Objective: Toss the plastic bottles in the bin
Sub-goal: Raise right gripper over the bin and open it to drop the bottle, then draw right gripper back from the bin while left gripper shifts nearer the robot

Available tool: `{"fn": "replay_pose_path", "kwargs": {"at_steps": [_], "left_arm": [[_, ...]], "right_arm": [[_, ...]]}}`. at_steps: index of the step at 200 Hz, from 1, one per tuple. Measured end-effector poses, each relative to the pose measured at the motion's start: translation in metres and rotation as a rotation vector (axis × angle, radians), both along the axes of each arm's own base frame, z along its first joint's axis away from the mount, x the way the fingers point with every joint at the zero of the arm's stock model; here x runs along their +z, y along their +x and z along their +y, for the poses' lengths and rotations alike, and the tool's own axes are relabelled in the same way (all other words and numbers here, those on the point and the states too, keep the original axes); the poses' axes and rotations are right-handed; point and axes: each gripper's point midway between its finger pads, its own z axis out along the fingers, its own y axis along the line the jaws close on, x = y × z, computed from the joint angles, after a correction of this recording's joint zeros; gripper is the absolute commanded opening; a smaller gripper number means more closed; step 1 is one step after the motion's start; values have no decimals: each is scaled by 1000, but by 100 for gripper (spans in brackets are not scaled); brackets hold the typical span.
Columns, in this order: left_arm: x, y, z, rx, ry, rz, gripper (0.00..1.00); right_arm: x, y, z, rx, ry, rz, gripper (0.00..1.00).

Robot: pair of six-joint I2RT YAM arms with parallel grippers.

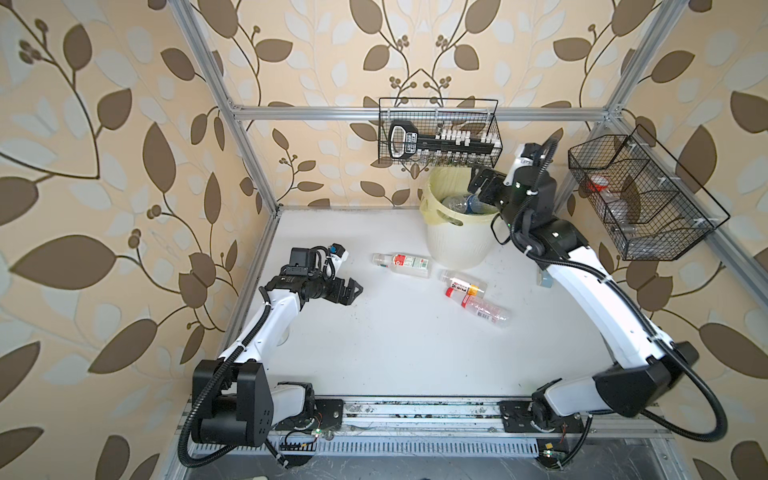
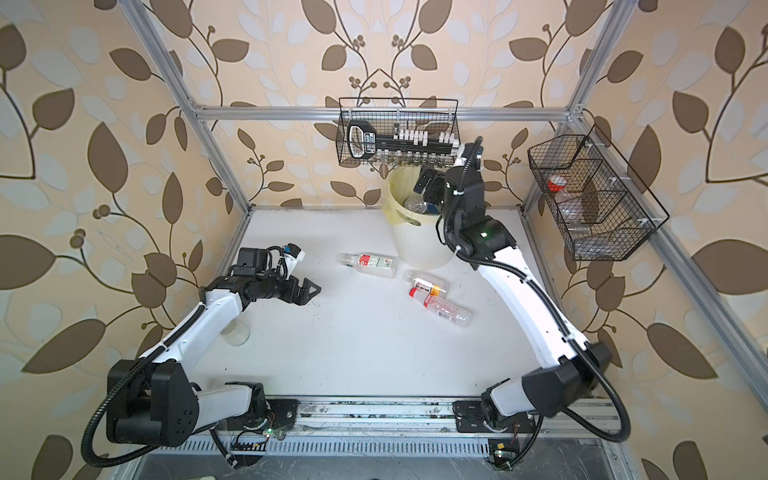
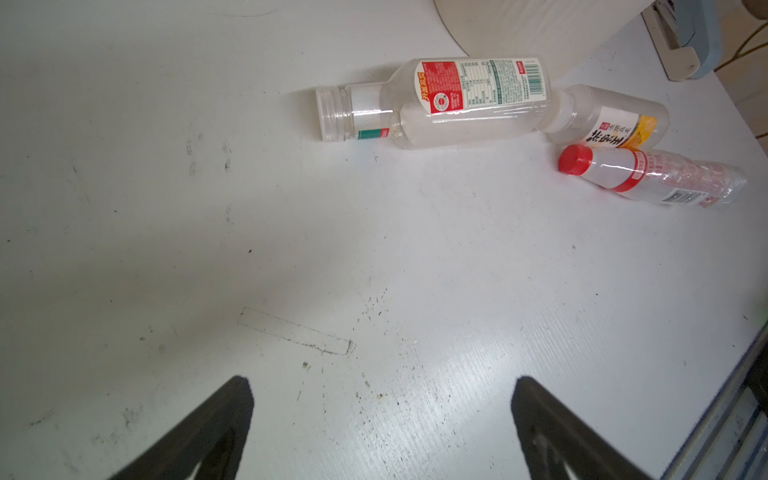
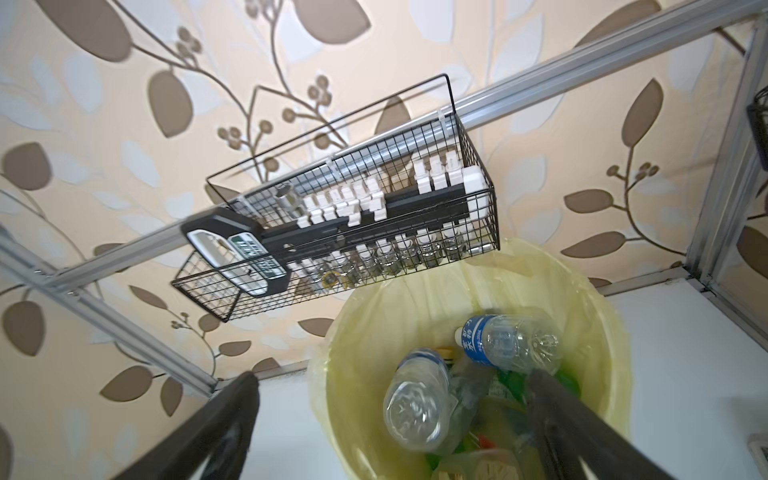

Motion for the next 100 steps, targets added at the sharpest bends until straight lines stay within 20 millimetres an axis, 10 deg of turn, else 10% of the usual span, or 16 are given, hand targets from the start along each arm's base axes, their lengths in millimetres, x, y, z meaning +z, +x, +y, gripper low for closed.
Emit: {"fn": "replay_pose_path", "kwargs": {"at_steps": [40, 100], "left_arm": [[0, 0, 2, 10, -6, 4, 99], [3, 3, 13, 48, -46, 10, 99]], "right_arm": [[5, -58, -19, 44, 45, -55, 100], [-88, -84, -25, 78, -26, 130, 100]]}}
